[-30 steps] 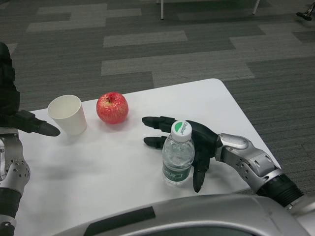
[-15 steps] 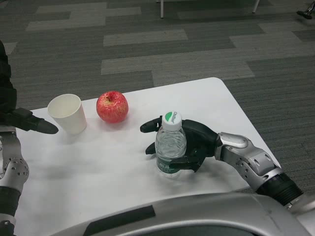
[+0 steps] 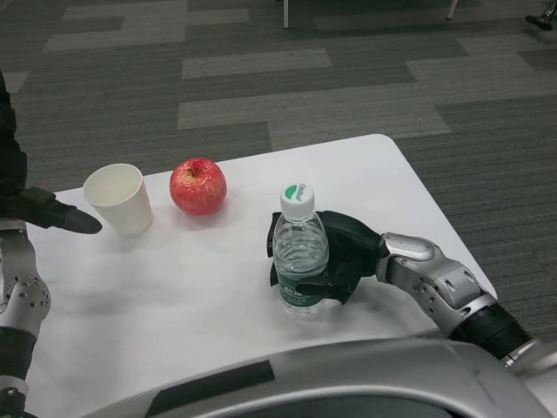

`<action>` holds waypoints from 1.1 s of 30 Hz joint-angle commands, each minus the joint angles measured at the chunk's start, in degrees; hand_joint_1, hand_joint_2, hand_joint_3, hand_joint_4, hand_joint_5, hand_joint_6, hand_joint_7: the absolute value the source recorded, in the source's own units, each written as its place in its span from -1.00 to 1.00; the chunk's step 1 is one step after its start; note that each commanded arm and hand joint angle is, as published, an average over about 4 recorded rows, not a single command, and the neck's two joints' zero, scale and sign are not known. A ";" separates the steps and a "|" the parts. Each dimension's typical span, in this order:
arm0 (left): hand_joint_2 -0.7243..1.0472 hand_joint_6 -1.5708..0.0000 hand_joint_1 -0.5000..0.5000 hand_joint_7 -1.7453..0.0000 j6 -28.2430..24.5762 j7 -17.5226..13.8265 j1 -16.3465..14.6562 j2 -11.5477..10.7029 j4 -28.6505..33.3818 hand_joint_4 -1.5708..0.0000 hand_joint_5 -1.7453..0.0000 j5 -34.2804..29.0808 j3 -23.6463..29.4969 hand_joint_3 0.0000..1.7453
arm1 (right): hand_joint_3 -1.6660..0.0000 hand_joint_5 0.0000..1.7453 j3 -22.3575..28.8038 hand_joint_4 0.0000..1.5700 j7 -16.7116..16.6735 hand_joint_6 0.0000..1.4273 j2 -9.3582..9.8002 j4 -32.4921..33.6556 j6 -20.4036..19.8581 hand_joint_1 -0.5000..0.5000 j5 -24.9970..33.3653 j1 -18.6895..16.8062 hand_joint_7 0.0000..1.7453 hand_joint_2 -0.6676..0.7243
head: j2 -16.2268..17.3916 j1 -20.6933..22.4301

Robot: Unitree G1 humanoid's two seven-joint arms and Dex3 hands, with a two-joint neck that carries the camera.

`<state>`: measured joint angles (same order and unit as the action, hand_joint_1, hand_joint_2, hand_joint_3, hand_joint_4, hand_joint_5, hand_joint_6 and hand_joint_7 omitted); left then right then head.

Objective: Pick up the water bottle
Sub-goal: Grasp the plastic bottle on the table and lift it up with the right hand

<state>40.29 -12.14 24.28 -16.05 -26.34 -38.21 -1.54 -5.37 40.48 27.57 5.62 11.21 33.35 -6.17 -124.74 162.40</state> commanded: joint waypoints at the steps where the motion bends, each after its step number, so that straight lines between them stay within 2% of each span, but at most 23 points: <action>1: -1.00 1.00 -1.00 1.00 -0.12 -0.25 -1.03 -0.50 1.11 1.00 0.88 0.09 0.55 -0.90 | -0.55 0.89 -0.47 0.21 -0.05 0.77 -0.22 -1.03 -0.29 -0.83 -0.28 -0.59 0.82 -0.55 | -0.05 0.12; 3: -1.00 1.00 -1.00 1.00 -0.12 -0.25 -1.29 -0.47 1.42 1.00 0.88 0.14 0.57 -0.90 | -0.60 0.89 -0.10 0.27 -0.05 0.82 -0.83 -1.23 -1.14 -0.83 0.23 -0.59 0.82 -0.55 | -0.07 0.13; 7: -1.00 1.00 -1.00 1.00 -0.12 -0.25 -1.69 -0.47 1.79 1.00 0.88 0.16 0.50 -0.90 | -0.62 0.86 0.89 0.81 -0.12 0.84 -2.50 -1.40 -2.02 -0.73 1.70 -0.59 0.78 -0.55 | -0.22 0.49; 10: -1.00 1.00 -1.00 1.00 -0.12 -0.25 -2.00 -0.43 2.21 1.00 0.88 0.16 0.48 -0.90 | -0.57 0.75 1.64 0.94 -0.14 0.84 -3.66 -1.62 -2.46 -0.62 3.04 -0.55 0.76 -0.57 | -1.34 1.47; 13: -1.00 1.00 -1.00 1.00 -0.12 -0.23 -2.19 -0.39 2.47 1.00 0.88 0.14 0.48 -0.90 | -0.52 0.67 2.43 0.96 -0.14 0.84 -4.87 -1.84 -3.89 -0.48 3.50 0.09 0.76 -0.64 | -3.64 2.69; 16: -1.00 1.00 -1.00 1.00 -0.17 -0.16 -2.21 -0.47 2.52 1.00 0.88 0.03 0.48 -0.90 | -0.52 0.61 2.87 0.97 -0.32 0.81 -5.91 -1.93 -5.58 -0.42 3.96 1.21 0.76 -0.64 | -5.94 3.17; 19: -1.00 1.00 -1.00 1.00 -0.19 -0.19 -2.24 -0.61 2.52 1.00 0.88 -0.02 0.57 -0.90 | -0.52 0.67 2.93 1.00 -1.46 0.80 -5.97 -2.00 -7.10 -0.38 4.62 2.64 0.76 -0.59 | -7.39 3.32; 25: -1.00 1.00 -1.00 1.00 -0.19 -0.32 -2.24 -0.56 2.25 1.00 0.88 -0.11 0.66 -0.90 | -0.52 0.56 3.64 0.98 -4.58 0.76 -6.35 -3.07 -11.47 -0.33 4.58 6.04 0.76 -0.55 | -12.24 3.57; 29: -1.00 1.00 -1.00 1.00 -0.12 -0.25 -2.21 -0.56 1.68 1.00 0.88 1.26 1.27 -0.90 | -0.52 0.56 4.67 0.99 -6.42 0.72 -6.48 -3.60 -13.10 -0.33 0.01 8.50 0.76 -0.55 | -16.17 4.28; 33: -1.00 1.00 -1.00 1.00 -0.12 -0.25 -2.17 -0.52 1.55 1.00 0.88 3.54 1.54 -0.90 | -0.52 0.58 5.33 0.96 -10.03 0.68 -6.52 -4.61 -15.38 -0.25 -3.46 11.40 0.76 -0.61 | -19.66 5.42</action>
<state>40.27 -12.17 22.31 -16.09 -24.52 -35.44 -0.47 -1.01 31.73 21.37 1.23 -1.77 30.35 2.95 -143.46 167.52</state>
